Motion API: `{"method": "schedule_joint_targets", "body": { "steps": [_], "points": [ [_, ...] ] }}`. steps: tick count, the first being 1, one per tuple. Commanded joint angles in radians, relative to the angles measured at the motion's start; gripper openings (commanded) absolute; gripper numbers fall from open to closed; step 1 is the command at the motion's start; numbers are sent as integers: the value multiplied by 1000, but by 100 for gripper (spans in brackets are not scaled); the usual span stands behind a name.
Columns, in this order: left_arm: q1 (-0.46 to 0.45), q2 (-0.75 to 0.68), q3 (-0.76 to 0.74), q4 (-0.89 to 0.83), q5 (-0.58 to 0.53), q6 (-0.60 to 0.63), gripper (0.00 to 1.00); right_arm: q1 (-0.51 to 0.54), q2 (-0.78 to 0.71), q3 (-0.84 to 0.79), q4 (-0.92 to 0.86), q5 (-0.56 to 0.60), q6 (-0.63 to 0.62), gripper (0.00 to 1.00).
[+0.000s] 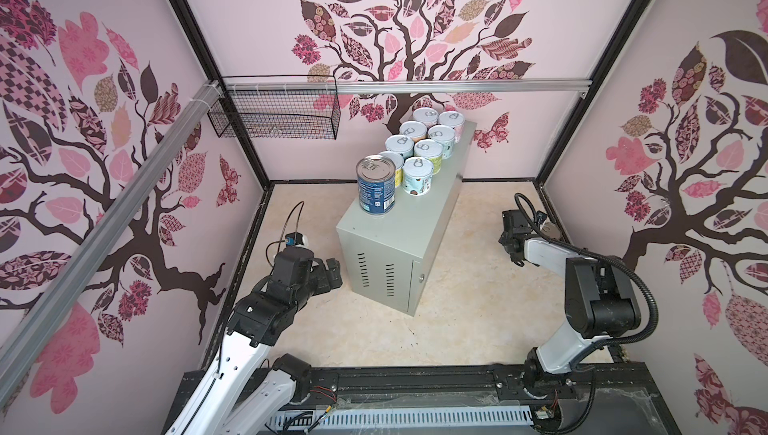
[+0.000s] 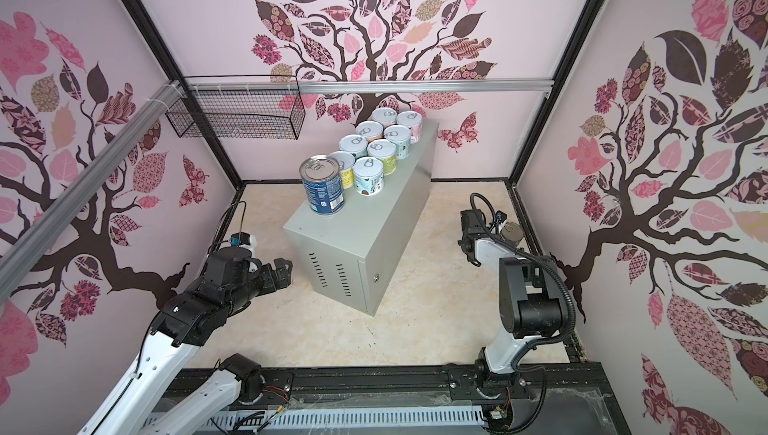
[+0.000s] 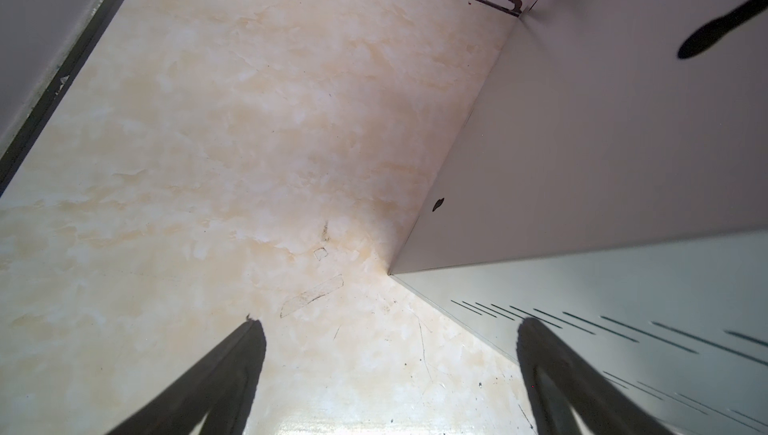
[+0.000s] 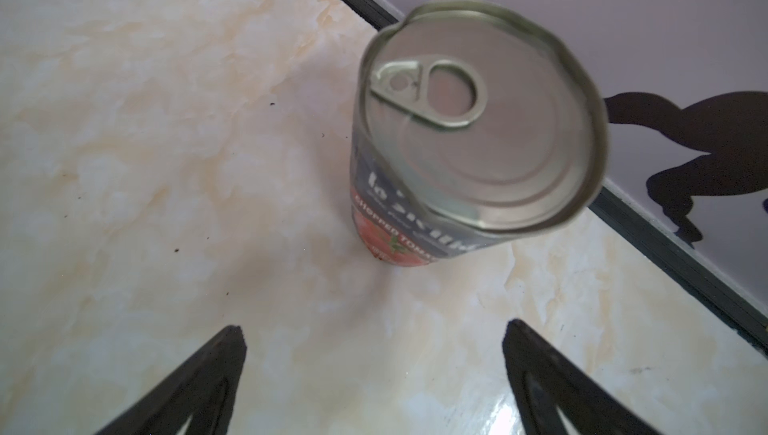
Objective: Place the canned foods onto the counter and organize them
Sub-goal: 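Lower the right gripper over the red tomato can on the floor and close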
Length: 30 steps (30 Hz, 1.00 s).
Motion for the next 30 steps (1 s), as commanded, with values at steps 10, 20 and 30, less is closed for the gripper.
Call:
{"method": "schedule_joint_targets", "body": {
  "steps": [10, 20, 30],
  "points": [
    [5, -56, -59, 59, 11, -6, 98, -78, 87, 93, 96, 26, -104, 100],
    [6, -38, -58, 60, 23, -8, 98, -144, 136, 169, 114, 0, -171, 100],
    [7, -30, -56, 56, 23, -8, 98, -168, 208, 241, 83, -57, -193, 100]
  ]
}}
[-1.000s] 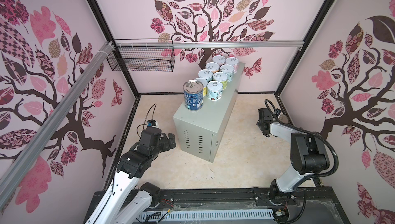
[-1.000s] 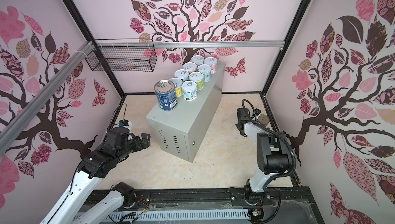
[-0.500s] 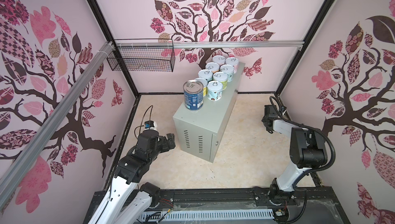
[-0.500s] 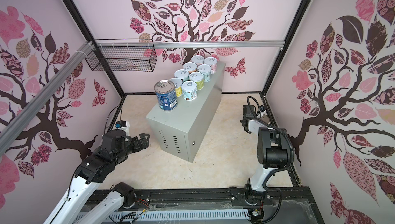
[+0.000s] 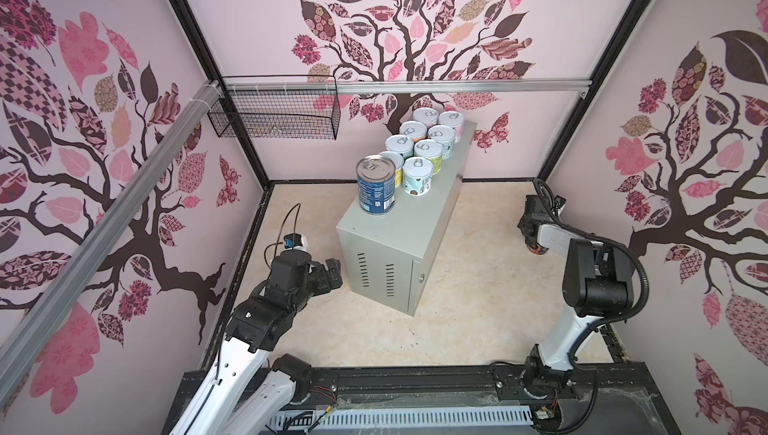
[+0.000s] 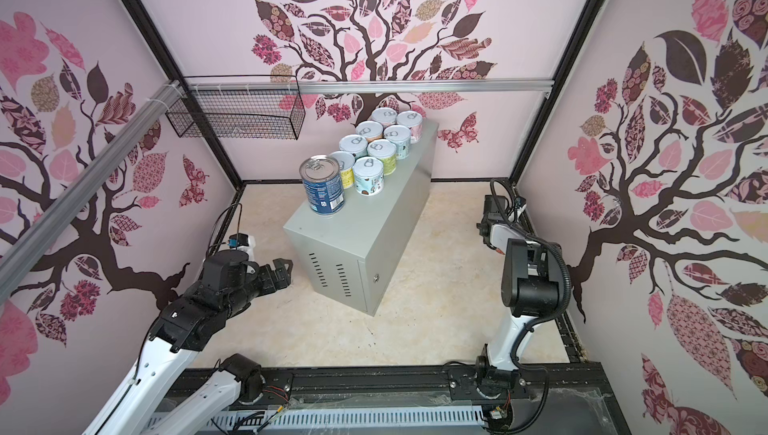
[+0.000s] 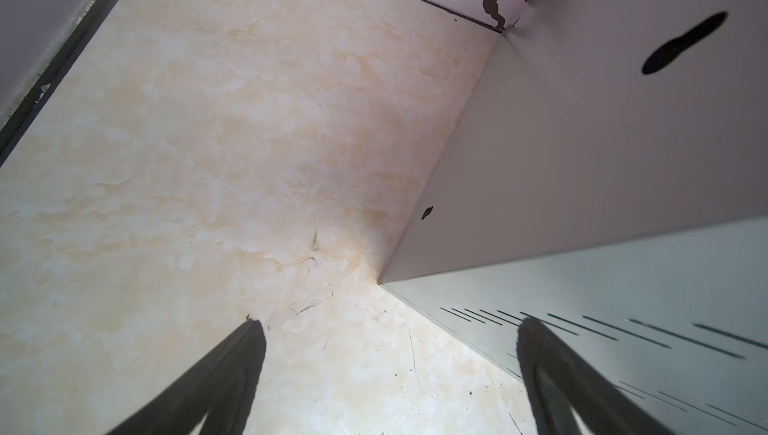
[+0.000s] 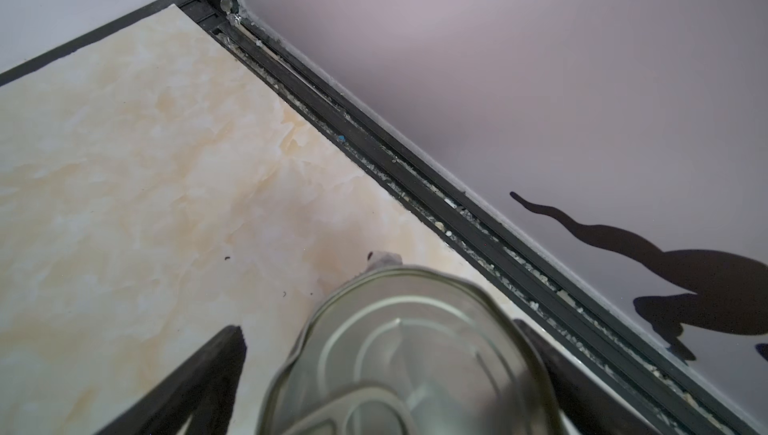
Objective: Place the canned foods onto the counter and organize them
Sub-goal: 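Lower the right gripper over the red tomato can on the floor and close, then lift the red tomato can off the floor with the right gripper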
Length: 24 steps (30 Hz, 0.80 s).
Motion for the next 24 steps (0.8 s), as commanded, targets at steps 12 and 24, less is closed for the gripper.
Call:
{"method": "schedule_joint_targets", "body": {
  "steps": [12, 24],
  "points": [
    [5, 7, -25, 17, 11, -6, 98, -8, 80, 76, -51, -58, -5, 96],
    [10, 4, -26, 20, 8, -5, 98, -9, 44, 40, -29, -77, -38, 69]
  ]
}}
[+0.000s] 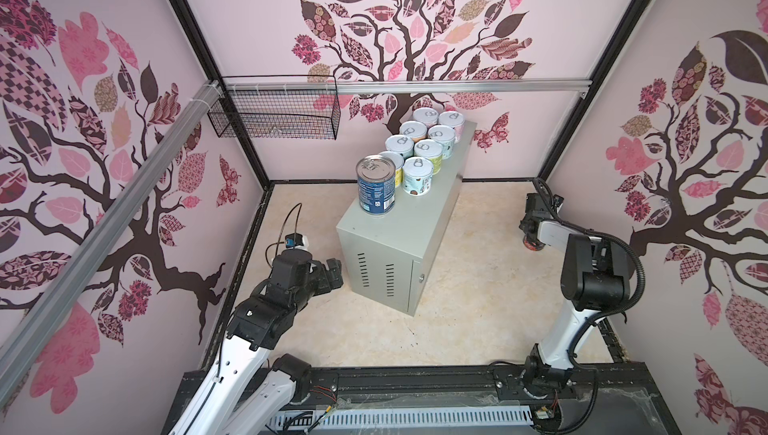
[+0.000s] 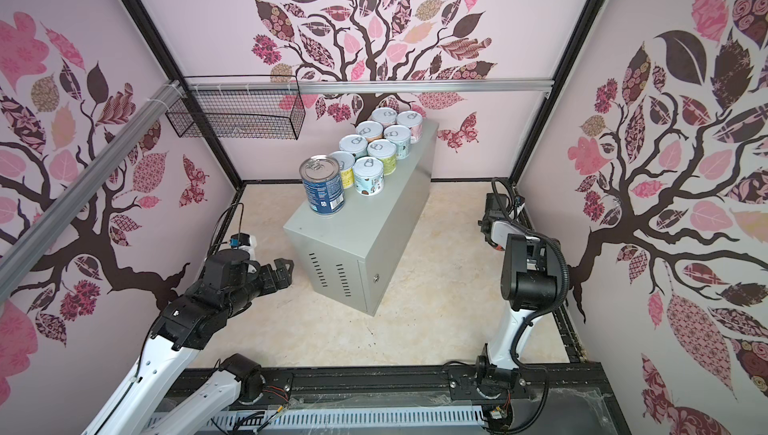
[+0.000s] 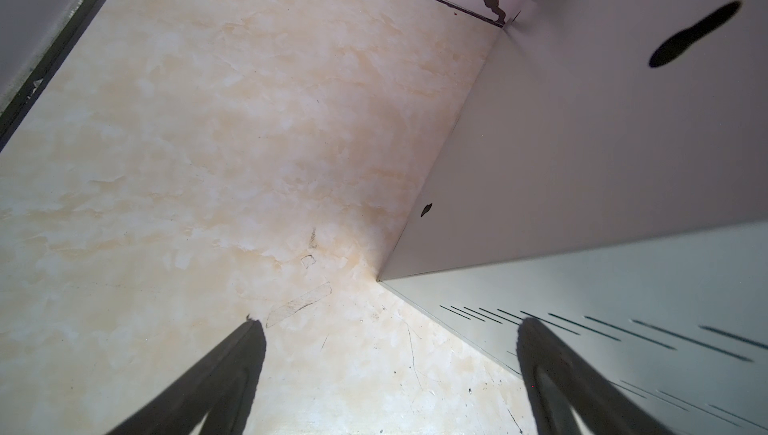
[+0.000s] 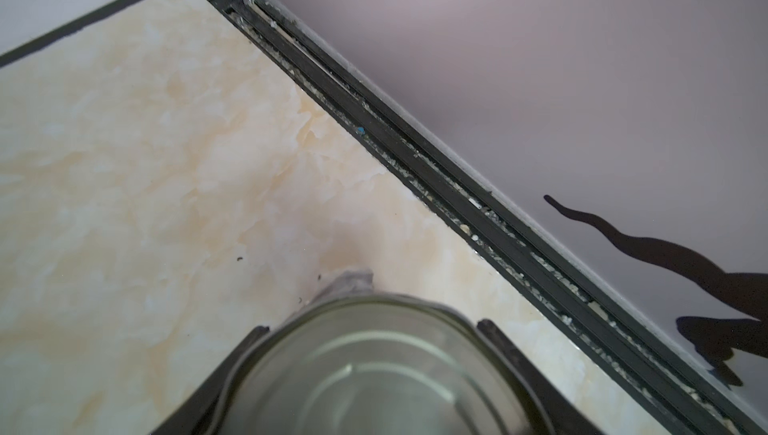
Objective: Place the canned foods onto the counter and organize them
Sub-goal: 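Lift the red tomato can off the floor with the right gripper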
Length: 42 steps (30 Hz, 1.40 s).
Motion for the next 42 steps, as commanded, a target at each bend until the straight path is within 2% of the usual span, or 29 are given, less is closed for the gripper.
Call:
{"method": "schedule_joint_targets", "body": {
  "steps": [1, 19, 26, 33, 42],
  "points": [
    [8, -6, -27, 21, -1, -6, 98, 3, -5, -7, -15, -16, -19, 68],
    [23, -32, -36, 36, -10, -1, 98, 48, -224, -75, -57, -186, -39, 60],
    [23, -36, -25, 23, -5, -11, 98, 122, -359, -93, -111, -215, -53, 59],
    [23, -53, -17, 2, 45, -27, 98, 168, -520, -91, -203, -311, -29, 57],
    [23, -82, 47, -77, 25, -11, 98, 212, -697, -11, -382, -417, -32, 56]
  ]
}}
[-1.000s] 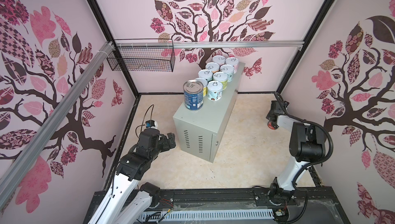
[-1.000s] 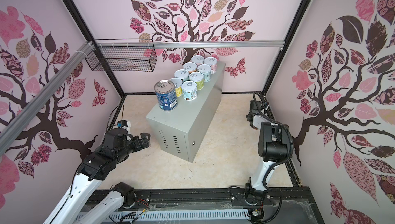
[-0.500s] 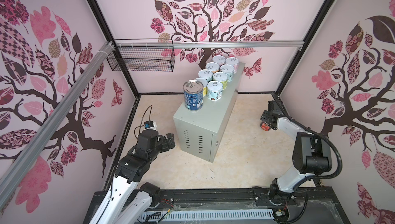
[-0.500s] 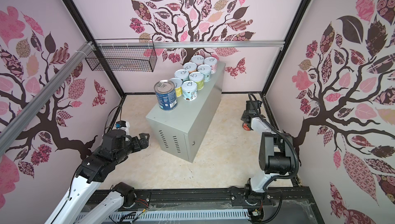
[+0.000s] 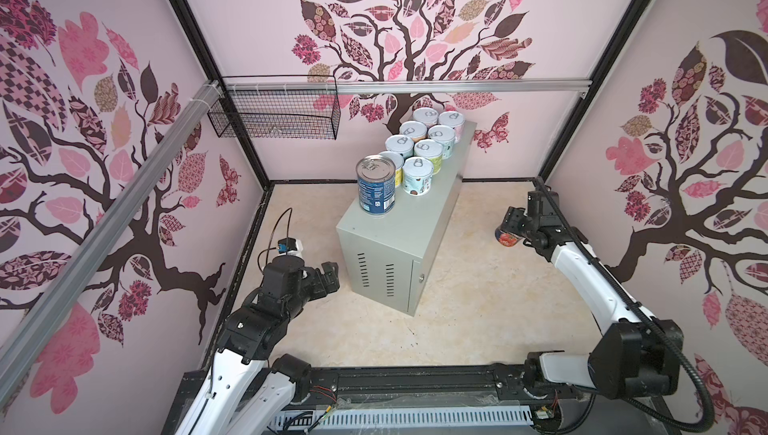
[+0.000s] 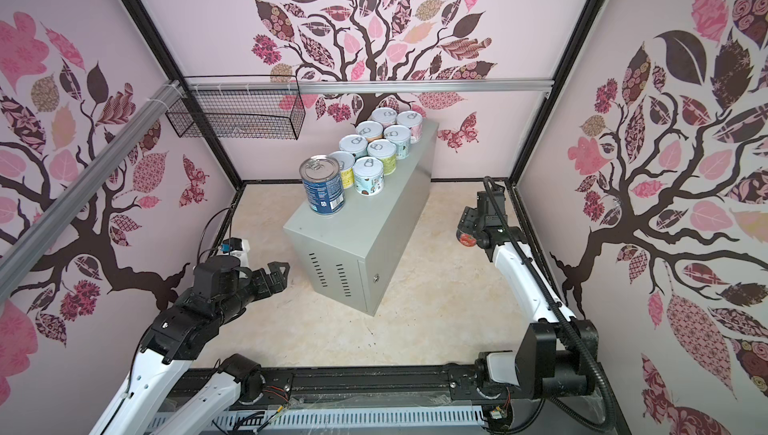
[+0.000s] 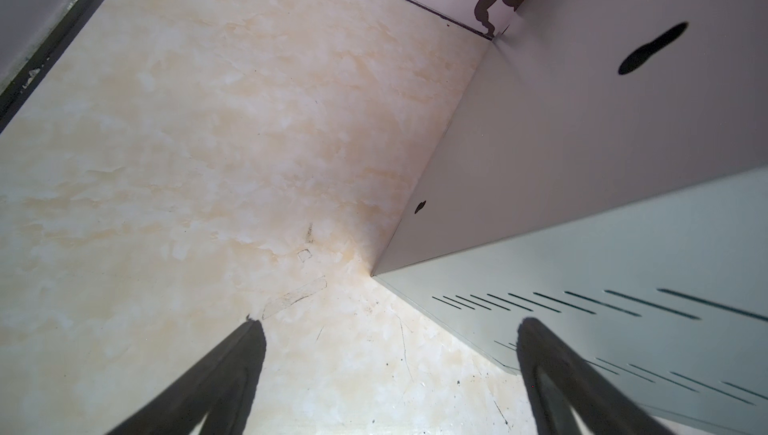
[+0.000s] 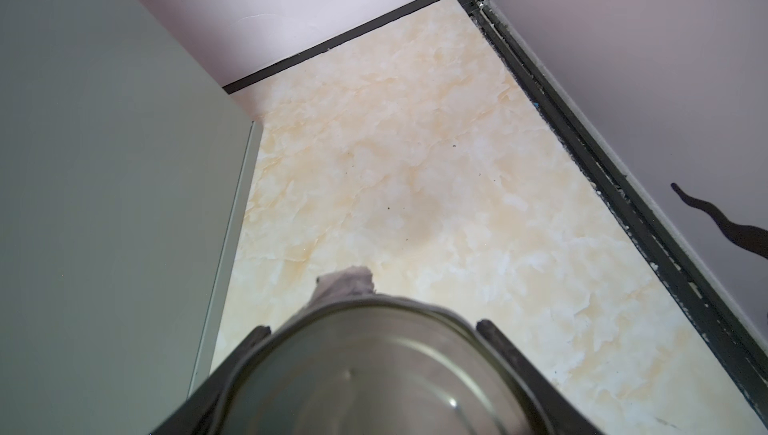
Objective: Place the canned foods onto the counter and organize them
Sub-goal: 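Lift the red tomato can off the floor with the right gripper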
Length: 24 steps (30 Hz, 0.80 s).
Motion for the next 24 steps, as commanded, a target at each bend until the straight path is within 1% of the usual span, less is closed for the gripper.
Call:
{"method": "schedule_joint_targets", "body": {
  "steps": [1, 12, 16, 17, 19, 24],
  "points": [
    [4, -12, 55, -43, 1, 7, 98, 22, -112, 104, -46, -54, 3, 56],
    [4, -41, 109, -127, 3, 0, 98, 94, -212, 311, -292, -177, -27, 55],
    [4, -40, 128, -147, 1, 3, 98, 122, -215, 401, -376, -253, -40, 53],
    [4, -37, 135, -152, 0, 5, 98, 142, -208, 434, -403, -257, -49, 53],
    [4, -31, 150, -161, -2, 5, 98, 213, -188, 498, -464, -227, -67, 54],
    [4, -9, 197, -181, -6, 7, 98, 434, -141, 638, -546, -93, -62, 54]
  ]
}}
